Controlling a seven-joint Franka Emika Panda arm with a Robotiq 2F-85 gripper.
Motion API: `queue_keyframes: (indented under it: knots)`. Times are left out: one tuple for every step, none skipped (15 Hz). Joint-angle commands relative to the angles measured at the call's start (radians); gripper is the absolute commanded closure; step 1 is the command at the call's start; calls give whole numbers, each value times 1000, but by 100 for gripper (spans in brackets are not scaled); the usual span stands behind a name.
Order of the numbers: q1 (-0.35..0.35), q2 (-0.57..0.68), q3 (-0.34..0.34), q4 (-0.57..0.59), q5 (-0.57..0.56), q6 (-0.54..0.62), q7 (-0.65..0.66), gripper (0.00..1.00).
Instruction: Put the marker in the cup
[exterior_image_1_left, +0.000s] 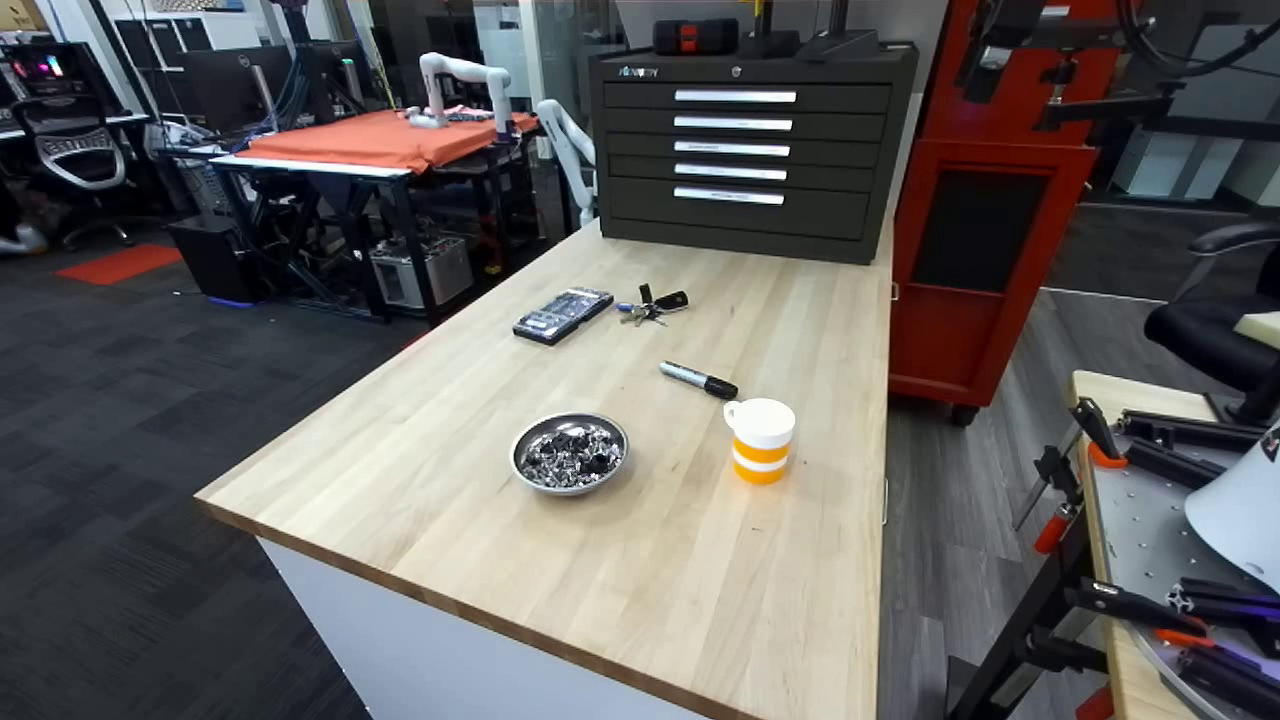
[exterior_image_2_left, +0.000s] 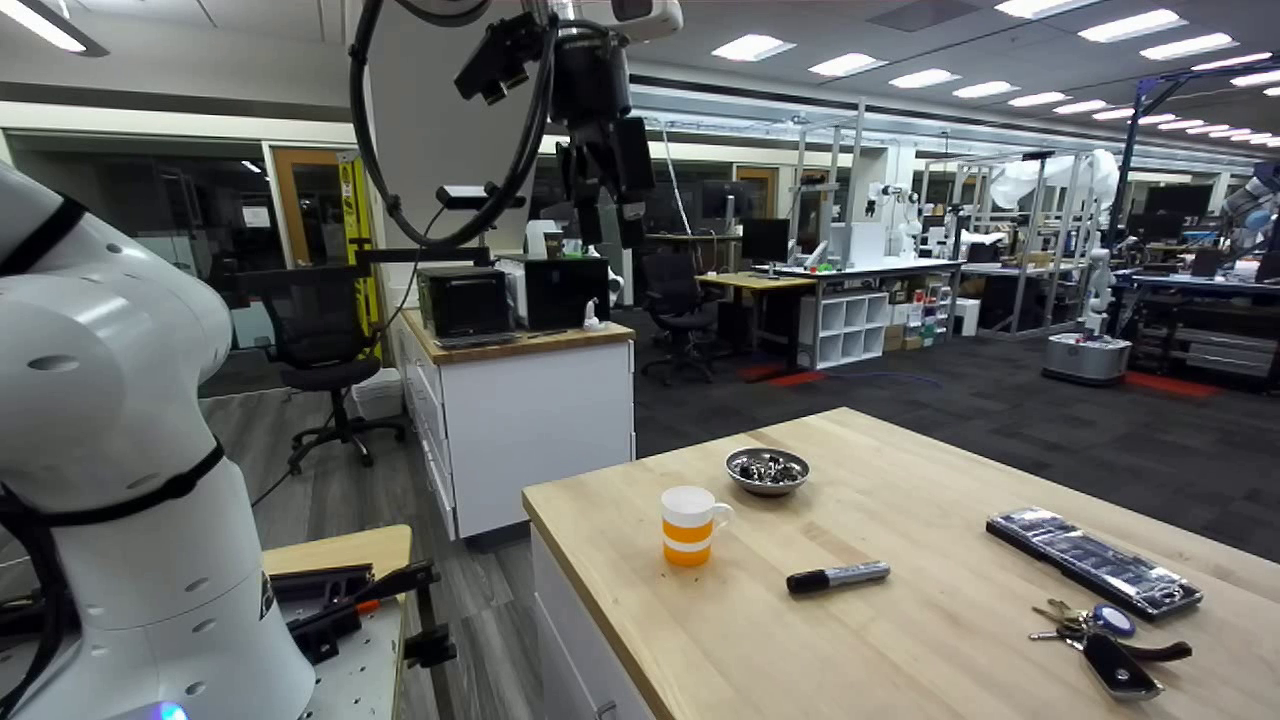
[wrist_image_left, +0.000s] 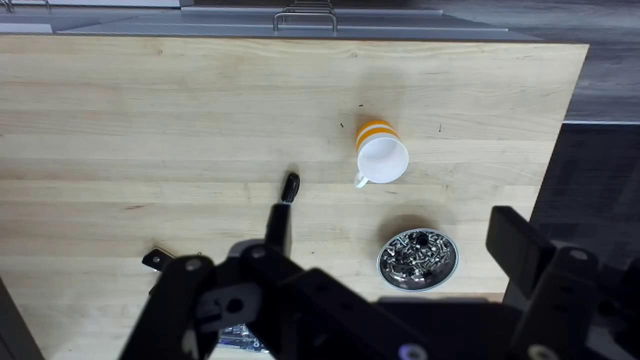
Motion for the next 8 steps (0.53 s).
queue_keyframes:
  knots:
    - [-2, 1, 2, 2, 1, -2, -1, 0]
    - [-2, 1, 2, 2, 1, -2, -1, 0]
    - [-2, 1, 2, 2, 1, -2, -1, 0]
    - [-2, 1, 2, 2, 1, -2, -1, 0]
    - [-5, 2, 5, -2, -9, 7, -2, 0]
    - [-6, 5, 5, -12, -26, 27, -17, 0]
    - [-11, 9, 9, -14, -42, 34, -12, 0]
    - [-17, 19, 11, -21, -68, 53, -18, 0]
